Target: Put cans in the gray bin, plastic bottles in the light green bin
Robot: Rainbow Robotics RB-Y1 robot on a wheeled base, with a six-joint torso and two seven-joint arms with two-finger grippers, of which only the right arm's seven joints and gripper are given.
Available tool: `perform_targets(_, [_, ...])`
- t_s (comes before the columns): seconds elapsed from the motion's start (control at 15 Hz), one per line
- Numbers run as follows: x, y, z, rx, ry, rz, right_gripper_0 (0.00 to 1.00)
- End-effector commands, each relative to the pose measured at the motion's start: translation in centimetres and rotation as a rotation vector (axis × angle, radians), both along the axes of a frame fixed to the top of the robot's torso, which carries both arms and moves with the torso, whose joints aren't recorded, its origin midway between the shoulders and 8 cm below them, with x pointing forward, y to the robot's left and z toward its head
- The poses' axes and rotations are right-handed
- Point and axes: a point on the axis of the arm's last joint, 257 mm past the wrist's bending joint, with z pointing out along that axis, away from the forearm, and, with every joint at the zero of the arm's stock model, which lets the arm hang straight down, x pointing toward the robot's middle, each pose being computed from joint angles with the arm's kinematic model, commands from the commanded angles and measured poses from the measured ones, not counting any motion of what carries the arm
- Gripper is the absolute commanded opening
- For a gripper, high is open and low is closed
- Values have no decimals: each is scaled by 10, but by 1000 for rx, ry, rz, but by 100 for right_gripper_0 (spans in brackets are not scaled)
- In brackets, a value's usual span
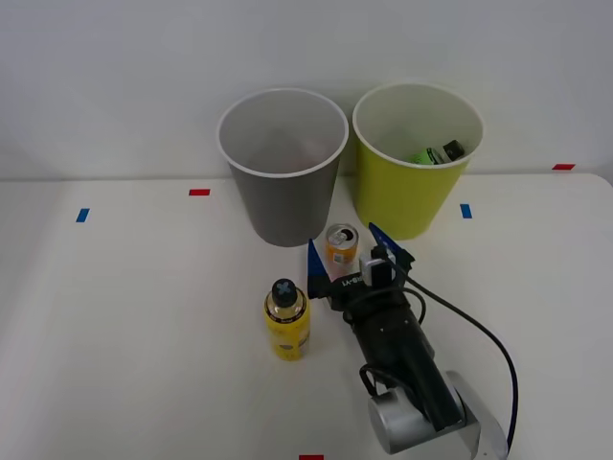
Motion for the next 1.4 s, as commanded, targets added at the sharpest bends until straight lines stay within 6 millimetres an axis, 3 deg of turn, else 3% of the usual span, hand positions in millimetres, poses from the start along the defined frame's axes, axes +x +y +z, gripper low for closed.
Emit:
perform_targets(0.07, [-1, 3, 1, -13, -7, 4, 86])
perform_targets(0.27, [-2, 5, 0, -16, -6, 16, 84])
perform_targets(0.33, [-3, 5, -2, -26, -7, 21, 74])
perform_targets(0.53, [-6, 3, -3, -31, -13, 32, 9])
perform_targets(0.6, [-6, 2, -3, -28, -13, 32, 0])
perform_targets(1.2, [-15, -6, 2, 25, -44, 16, 0])
perform_targets(1.4, [-23, -26, 0, 39, -69, -9, 0])
